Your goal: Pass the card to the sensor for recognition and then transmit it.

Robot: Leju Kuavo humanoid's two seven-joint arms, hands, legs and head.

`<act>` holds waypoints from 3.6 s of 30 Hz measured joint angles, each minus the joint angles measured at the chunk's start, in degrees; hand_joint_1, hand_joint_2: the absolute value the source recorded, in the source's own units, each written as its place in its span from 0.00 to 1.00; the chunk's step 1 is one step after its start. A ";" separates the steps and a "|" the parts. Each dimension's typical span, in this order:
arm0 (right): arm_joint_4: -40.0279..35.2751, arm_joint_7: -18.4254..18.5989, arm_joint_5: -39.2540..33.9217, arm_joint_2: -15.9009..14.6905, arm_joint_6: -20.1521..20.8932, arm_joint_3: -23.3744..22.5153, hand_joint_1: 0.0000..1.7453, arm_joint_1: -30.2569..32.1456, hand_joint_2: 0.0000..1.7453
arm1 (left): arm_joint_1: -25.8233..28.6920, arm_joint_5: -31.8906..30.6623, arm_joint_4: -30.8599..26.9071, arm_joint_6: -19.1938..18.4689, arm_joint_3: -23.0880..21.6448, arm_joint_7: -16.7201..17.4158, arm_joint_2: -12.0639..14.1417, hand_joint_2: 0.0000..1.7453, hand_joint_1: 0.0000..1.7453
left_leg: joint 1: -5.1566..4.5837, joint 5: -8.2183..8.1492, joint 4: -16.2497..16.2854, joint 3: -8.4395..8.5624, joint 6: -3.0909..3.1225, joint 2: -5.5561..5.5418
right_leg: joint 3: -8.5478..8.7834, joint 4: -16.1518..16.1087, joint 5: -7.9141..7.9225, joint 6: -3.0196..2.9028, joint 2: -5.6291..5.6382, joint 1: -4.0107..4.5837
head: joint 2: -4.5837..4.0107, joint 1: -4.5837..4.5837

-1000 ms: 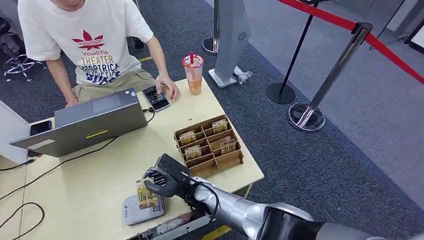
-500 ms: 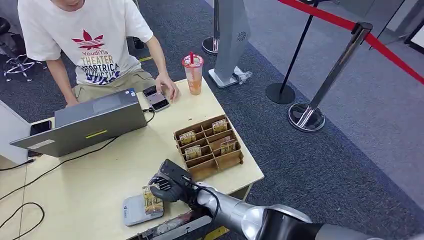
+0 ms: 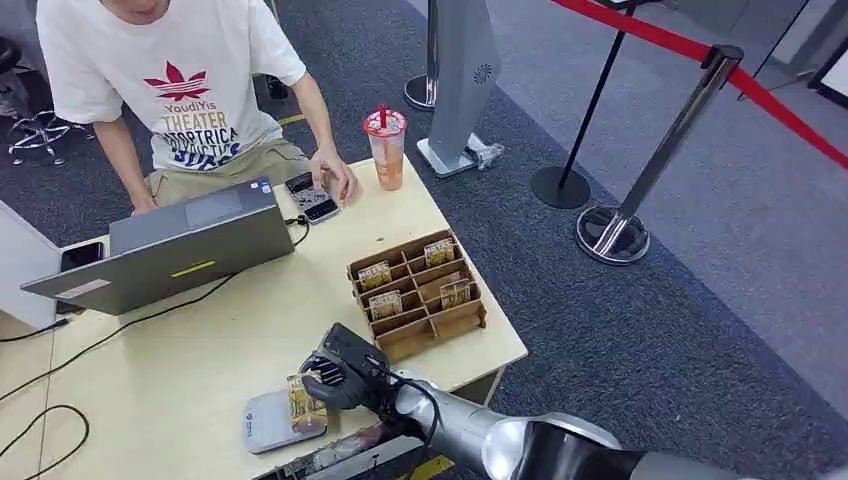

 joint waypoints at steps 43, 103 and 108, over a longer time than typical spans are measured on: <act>-37.36 -2.75 3.21 -3.32 -5.59 -9.53 1.00 9.49 1.00 | -0.24 0.04 0.00 -0.87 0.09 0.17 0.33 0.00 0.00 | -0.01 0.00 0.00 0.02 0.00 0.00 | 0.04 -0.01 0.00 0.00 -0.01 -0.01 | 0.00 0.02; -4.72 -7.61 29.62 1.40 -31.82 -12.02 0.00 -20.65 1.00 | -1.58 0.63 0.00 -0.24 -1.31 2.80 -0.02 0.00 0.00 | 0.00 0.04 0.01 0.00 -0.01 -0.03 | 0.04 0.04 0.06 -0.04 -0.03 0.00 | 0.00 0.00; -3.74 -7.80 30.12 1.40 -32.61 -11.98 0.00 -20.63 1.00 | -1.58 0.59 0.00 -0.17 -1.31 2.75 -0.02 0.00 0.00 | 0.00 0.04 0.01 0.00 -0.01 -0.03 | 0.04 0.04 0.06 -0.04 -0.04 0.00 | 0.00 0.00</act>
